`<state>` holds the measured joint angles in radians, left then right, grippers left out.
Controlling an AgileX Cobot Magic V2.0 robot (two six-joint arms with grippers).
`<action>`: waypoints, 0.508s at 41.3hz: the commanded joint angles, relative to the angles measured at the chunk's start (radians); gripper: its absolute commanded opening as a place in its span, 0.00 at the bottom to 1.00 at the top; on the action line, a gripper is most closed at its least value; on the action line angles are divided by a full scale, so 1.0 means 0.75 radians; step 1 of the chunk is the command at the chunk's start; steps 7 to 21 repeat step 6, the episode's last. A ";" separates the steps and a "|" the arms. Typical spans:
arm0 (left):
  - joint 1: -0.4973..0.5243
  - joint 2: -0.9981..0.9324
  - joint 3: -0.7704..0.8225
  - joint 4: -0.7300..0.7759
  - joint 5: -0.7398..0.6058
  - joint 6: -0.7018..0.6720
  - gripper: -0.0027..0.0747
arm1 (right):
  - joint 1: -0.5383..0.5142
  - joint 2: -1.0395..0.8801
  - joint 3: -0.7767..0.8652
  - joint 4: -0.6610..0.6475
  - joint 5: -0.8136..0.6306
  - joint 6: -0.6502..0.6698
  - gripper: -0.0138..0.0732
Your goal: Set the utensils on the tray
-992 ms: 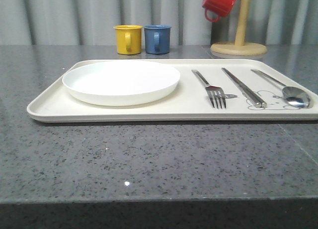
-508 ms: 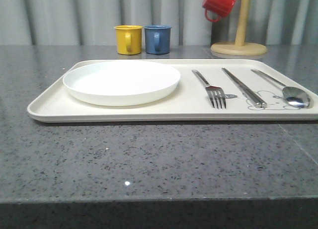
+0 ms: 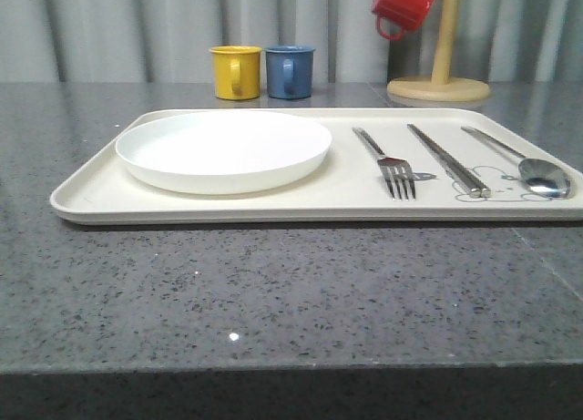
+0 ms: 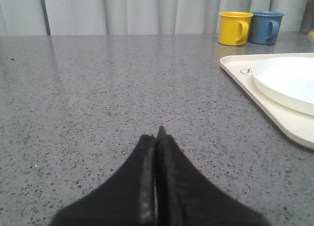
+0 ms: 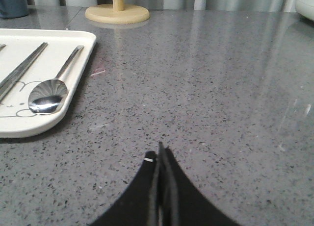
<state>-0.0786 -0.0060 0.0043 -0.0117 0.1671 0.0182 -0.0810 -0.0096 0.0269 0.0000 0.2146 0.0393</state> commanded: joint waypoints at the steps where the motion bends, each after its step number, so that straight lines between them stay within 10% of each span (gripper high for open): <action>1: 0.003 -0.027 0.006 -0.012 -0.116 -0.010 0.01 | -0.008 -0.022 -0.005 -0.008 -0.102 -0.017 0.03; 21: 0.003 -0.027 0.006 -0.012 -0.116 -0.010 0.01 | -0.008 -0.022 -0.005 -0.008 -0.102 -0.017 0.03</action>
